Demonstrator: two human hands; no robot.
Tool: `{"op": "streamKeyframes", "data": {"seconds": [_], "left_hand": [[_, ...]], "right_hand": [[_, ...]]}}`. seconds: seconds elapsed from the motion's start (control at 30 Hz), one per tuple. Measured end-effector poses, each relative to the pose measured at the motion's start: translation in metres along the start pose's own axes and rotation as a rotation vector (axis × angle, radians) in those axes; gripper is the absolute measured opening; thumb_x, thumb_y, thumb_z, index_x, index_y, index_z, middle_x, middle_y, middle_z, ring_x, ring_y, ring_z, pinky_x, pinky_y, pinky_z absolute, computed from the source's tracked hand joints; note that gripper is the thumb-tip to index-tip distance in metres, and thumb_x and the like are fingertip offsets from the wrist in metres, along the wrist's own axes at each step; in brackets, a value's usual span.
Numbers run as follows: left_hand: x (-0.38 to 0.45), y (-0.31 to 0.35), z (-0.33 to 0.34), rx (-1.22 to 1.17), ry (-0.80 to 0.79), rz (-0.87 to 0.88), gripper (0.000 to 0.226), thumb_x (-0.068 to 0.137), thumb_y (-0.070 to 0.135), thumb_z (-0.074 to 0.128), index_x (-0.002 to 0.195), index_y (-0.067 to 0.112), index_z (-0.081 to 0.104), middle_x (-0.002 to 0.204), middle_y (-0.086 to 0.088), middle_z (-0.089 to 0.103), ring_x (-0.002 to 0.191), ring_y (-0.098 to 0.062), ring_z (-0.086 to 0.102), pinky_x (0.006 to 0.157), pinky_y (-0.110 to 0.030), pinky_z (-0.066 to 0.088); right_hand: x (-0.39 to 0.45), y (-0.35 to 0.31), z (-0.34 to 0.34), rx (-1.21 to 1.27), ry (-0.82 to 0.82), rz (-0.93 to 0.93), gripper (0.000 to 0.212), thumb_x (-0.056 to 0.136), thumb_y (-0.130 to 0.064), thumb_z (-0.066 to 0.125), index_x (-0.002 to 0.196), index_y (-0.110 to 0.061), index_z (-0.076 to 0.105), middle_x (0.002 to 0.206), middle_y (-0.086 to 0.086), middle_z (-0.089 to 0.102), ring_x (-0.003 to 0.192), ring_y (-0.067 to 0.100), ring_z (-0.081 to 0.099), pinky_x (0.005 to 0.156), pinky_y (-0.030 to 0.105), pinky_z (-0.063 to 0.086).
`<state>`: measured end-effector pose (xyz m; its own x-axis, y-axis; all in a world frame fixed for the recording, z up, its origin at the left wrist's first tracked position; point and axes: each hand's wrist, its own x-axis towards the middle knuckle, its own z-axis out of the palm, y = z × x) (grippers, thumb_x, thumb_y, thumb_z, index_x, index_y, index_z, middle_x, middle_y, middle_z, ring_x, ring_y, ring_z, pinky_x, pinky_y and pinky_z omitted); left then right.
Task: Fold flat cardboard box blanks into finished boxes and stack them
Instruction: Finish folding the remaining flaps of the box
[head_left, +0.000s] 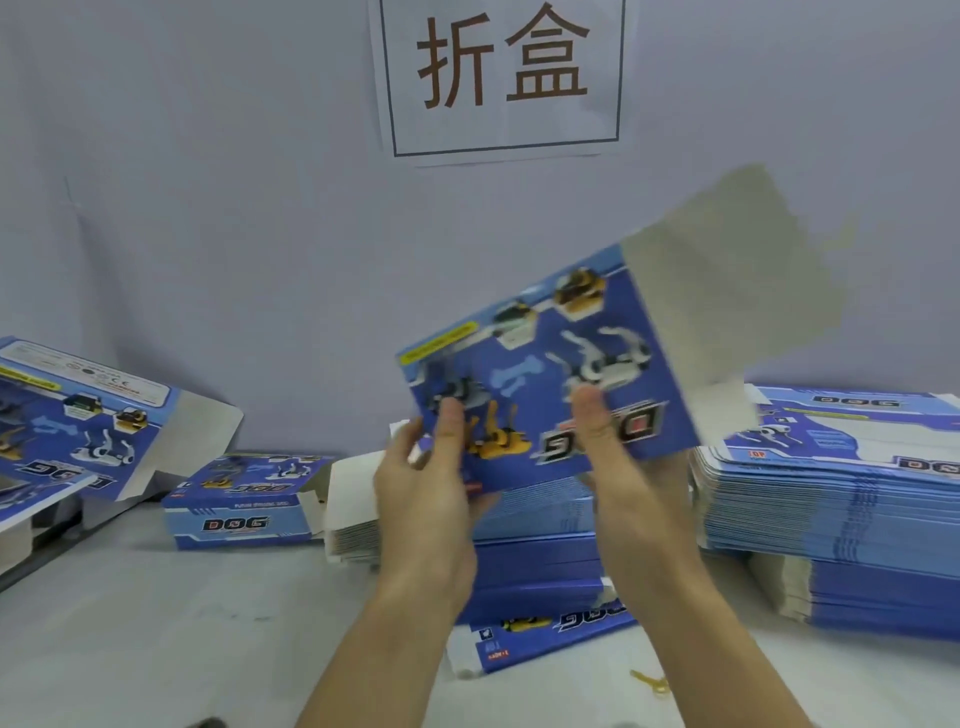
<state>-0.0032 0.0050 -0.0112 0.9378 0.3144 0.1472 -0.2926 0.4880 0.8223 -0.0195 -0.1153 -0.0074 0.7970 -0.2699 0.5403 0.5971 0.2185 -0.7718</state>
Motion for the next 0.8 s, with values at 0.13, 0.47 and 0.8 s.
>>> {"op": "streamKeyframes", "data": {"seconds": [0.13,0.47,0.8], "left_hand": [[-0.009,-0.002,0.003,0.415,-0.194,0.068,0.035,0.087,0.047,0.067,0.098,0.014,0.065,0.084,0.003,0.074,0.075,-0.024,0.074,0.052,-0.03,0.055],[-0.003,0.033,-0.016,0.536,-0.38,0.384,0.083,0.075,0.077,0.062,0.147,0.057,0.024,0.133,0.034,0.048,0.121,0.02,0.044,0.096,-0.015,0.038],[-0.008,0.015,-0.013,0.387,-0.383,0.41,0.031,0.086,0.055,0.068,0.107,0.032,0.062,0.086,-0.01,0.069,0.086,-0.029,0.073,0.082,-0.055,0.059]], "right_hand": [[0.02,-0.011,-0.026,0.157,0.237,-0.098,0.085,0.08,-0.046,0.077,0.149,-0.032,0.03,0.127,-0.006,0.069,0.111,0.021,0.07,0.095,0.056,0.054],[0.016,-0.004,-0.033,-0.202,-0.458,0.088,0.094,0.069,-0.057,0.082,0.148,-0.046,0.031,0.128,-0.016,0.067,0.112,0.013,0.069,0.089,0.035,0.06],[0.013,-0.004,-0.022,-0.185,-0.357,0.031,0.061,0.075,-0.072,0.068,0.122,-0.034,0.057,0.108,-0.012,0.074,0.1,0.008,0.072,0.085,0.031,0.06]]}}
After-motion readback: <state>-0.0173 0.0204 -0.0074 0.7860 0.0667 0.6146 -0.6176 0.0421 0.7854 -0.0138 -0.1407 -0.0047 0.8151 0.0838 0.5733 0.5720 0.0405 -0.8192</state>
